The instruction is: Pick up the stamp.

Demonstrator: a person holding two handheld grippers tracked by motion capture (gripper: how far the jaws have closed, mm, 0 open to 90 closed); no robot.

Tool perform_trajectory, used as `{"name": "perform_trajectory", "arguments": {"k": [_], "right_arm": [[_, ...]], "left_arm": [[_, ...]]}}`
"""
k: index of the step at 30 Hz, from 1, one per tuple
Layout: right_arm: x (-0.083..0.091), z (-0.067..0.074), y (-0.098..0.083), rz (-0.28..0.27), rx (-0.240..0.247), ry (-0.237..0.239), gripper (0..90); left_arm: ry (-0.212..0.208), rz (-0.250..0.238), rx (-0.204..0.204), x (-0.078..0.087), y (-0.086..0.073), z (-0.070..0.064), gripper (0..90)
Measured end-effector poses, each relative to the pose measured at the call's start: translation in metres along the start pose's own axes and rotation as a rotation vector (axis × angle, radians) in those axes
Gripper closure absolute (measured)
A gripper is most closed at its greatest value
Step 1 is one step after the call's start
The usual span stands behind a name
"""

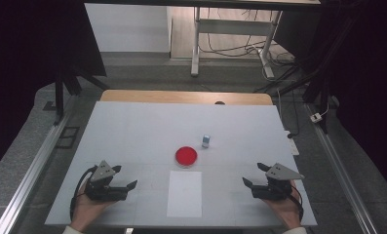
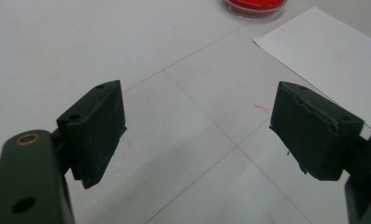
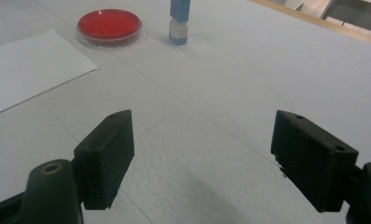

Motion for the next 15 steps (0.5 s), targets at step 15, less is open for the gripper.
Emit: {"name": "perform_trajectory", "arguments": {"k": [15], "right_arm": [[0.0036, 0.0009, -0.0031, -0.022, -0.044, -0.007, 25.0]], "left_arm": [[-0.001, -0.012, 0.014, 0.006, -0.0042, -0.0055, 17.7]]}}
Point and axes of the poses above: each handheld gripper's, and its own axes: x roughly backward along the jaws, y roughly out of its top, z roughly to its left, the point moved 5 cm from there along -x, roughly forward along the jaws, and after that the axes turned 6 degrees about -x, right-handed, at the moved point
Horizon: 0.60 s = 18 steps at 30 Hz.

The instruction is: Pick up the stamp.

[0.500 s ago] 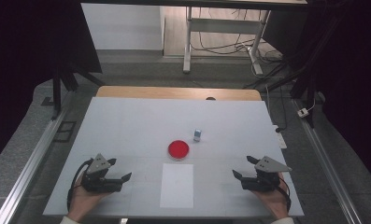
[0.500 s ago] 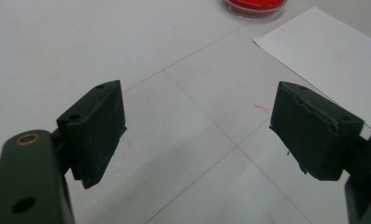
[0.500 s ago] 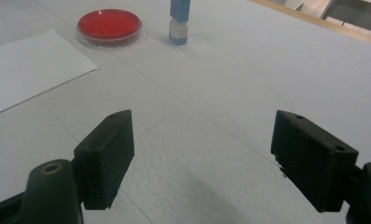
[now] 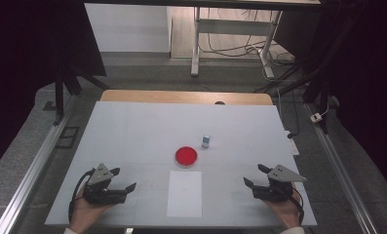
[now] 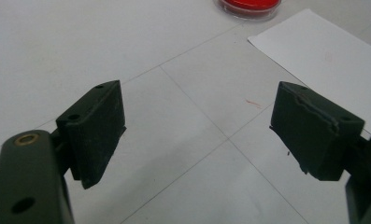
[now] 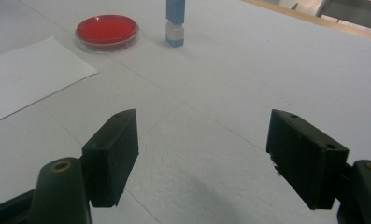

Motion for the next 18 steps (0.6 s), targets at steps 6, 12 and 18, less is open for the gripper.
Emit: {"name": "perform_trajectory", "arguments": {"k": [6, 12, 18], "right_arm": [[0.0061, 0.0015, 0.0028, -0.022, -0.008, -0.006, 25.8], [0.0039, 0.0051, 0.0019, -0.014, -0.001, 0.005, 26.8], [0.0043, 0.0049, 0.0026, -0.016, 0.001, 0.001, 27.4]], "left_arm": [[-0.003, -0.003, -0.006, -0.0004, 0.0007, -0.0007, 17.6], [-0.001, -0.015, 0.006, 0.0025, 0.0, 0.0002, 17.6], [0.001, -0.016, 0.004, 0.0031, -0.0002, 0.0003, 17.4]]}}
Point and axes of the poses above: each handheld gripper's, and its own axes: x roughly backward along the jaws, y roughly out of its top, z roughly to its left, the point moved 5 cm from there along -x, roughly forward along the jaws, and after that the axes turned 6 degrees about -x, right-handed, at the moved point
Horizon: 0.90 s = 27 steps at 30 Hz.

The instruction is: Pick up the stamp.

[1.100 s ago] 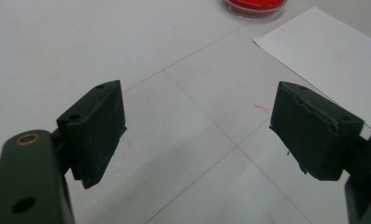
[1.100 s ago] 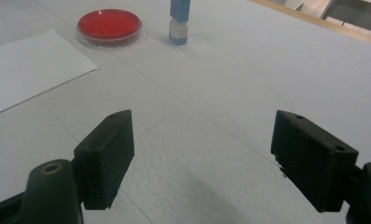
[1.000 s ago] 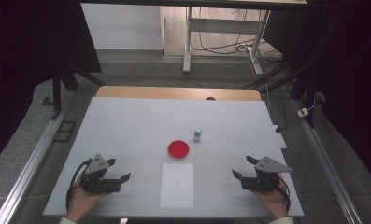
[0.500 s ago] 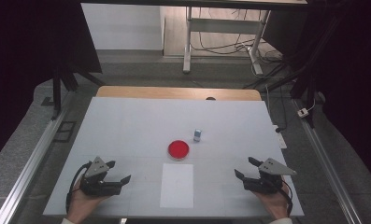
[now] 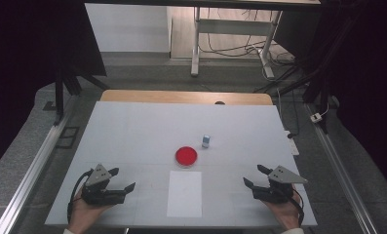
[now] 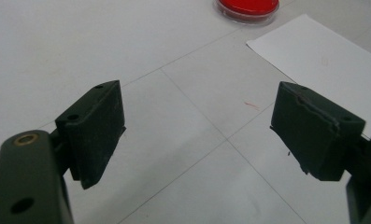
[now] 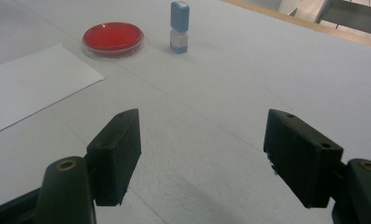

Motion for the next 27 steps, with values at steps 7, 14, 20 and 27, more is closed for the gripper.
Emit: {"name": "perform_trajectory", "arguments": {"k": [7, 14, 20, 27], "right_arm": [[-0.002, -0.002, 0.001, -0.001, -0.002, 0.001, 28.1], [-0.003, -0.002, 0.005, -0.012, -0.007, -0.003, 28.9], [-0.005, -0.001, 0.011, -0.022, -0.001, -0.001, 29.2], [-0.011, -0.002, 0.02, -0.032, -0.007, 0.005, 29.6]], "left_arm": [[-0.008, 0.008, -0.008, -0.002, 0.0, -0.002, 17.3], [-0.015, 0.016, -0.008, -0.004, -0.001, -0.002, 17.3], [-0.019, 0.025, -0.01, -0.005, -0.002, -0.003, 17.3], [-0.018, 0.03, -0.014, -0.007, -0.002, -0.002, 17.3]]}}
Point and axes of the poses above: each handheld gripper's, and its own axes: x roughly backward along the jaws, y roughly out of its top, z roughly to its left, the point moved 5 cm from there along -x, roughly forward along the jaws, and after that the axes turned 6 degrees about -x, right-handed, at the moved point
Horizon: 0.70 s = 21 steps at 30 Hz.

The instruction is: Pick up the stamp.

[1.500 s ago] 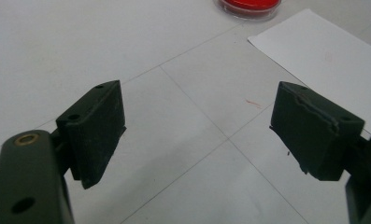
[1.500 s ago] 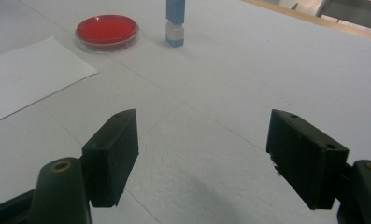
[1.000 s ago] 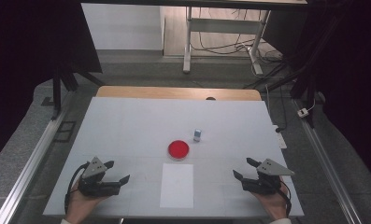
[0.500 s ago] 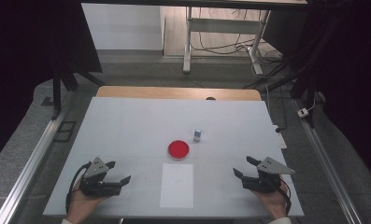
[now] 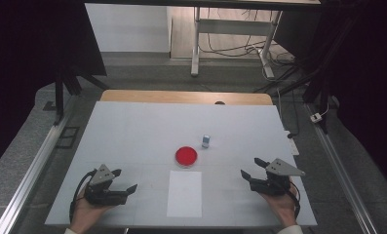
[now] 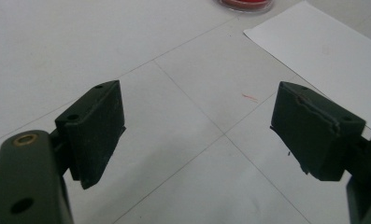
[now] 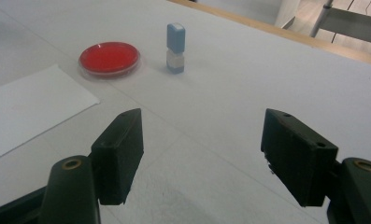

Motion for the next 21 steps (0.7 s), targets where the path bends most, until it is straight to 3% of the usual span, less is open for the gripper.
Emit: {"name": "perform_trajectory", "arguments": {"k": [21], "right_arm": [[-0.021, 0.002, 0.024, 0.004, 0.014, 0.026, 30.3]], "left_arm": [[-0.009, 0.008, 0.004, -0.001, -0.001, 0.001, 17.4]]}}
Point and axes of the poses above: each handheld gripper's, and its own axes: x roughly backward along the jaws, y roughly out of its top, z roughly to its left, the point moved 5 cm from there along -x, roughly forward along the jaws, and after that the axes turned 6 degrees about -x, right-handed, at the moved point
